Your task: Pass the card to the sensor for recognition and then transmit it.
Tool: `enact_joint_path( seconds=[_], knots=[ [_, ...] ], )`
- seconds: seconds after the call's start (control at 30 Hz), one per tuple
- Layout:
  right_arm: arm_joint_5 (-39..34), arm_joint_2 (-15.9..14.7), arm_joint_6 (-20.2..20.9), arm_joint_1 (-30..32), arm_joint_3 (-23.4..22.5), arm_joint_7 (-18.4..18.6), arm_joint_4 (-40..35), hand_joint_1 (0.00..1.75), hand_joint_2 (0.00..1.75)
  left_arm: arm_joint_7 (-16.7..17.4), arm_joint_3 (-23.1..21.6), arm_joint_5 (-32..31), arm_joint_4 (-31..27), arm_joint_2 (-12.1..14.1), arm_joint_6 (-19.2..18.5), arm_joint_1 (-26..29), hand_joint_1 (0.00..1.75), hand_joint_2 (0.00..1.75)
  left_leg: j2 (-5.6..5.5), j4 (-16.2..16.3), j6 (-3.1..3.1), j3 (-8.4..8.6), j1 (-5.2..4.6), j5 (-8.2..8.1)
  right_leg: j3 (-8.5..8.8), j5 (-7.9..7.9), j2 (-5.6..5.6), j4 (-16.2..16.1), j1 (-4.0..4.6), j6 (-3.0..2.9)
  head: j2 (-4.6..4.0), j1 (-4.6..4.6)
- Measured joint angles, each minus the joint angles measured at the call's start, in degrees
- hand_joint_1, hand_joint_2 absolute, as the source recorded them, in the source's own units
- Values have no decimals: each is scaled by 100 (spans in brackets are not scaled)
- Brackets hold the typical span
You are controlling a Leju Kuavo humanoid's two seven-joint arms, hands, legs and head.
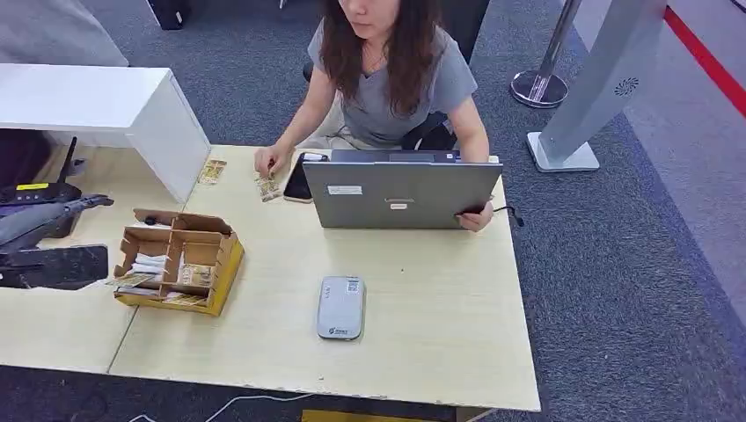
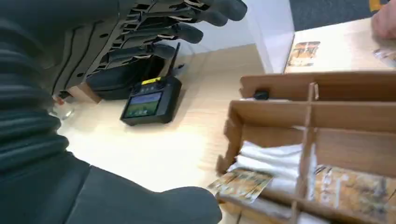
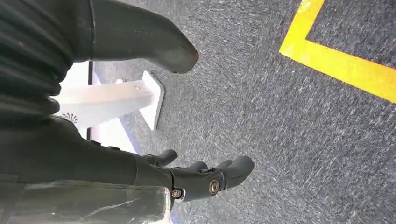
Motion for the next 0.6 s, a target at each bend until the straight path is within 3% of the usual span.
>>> enact_joint_path(
  seconds=[0.07,0.17,0.27,0.33,0.43,0.53,0.6],
  knots=[
    [46,2,0,-2,26,7,0,0,175,-17,-59,120,-189,353,183,198,0,175,-1,0,0,0,0,0,-2,0,0,0,0,0,0,0],
    [61,2,0,-34,72,6,0,0,175,-37,-92,172,-382,631,337,442,0,175,-4,0,0,-1,0,0,0,-1,-5,-1,0,1,0,0],
    [72,2,15,-74,98,6,0,0,175,-55,-96,109,-487,808,540,658,0,175,-4,0,0,1,-1,1,4,0,-5,-1,0,1,0,0],
    [114,2,55,-79,120,24,0,0,175,-146,-87,-226,-494,821,921,937,0,175,-4,0,1,4,-6,1,4,0,-4,-1,-3,1,0,-2],
    [184,2,55,-77,149,68,0,0,175,-297,41,-1015,-474,660,1293,1473,0,175,-2,0,1,7,-9,1,4,1,-3,-3,-6,1,0,0],
    [197,2,37,-74,190,74,0,0,175,-367,431,-2085,-336,147,1340,2032,0,175,-2,0,1,4,-5,1,4,1,-2,-2,-5,1,0,-7],
    [199,0,37,-72,197,74,0,0,175,-389,604,-2390,-253,-82,1340,2247,0,175,-2,0,1,2,-3,1,4,1,-2,-3,-3,1,0,-7]
  ],
)
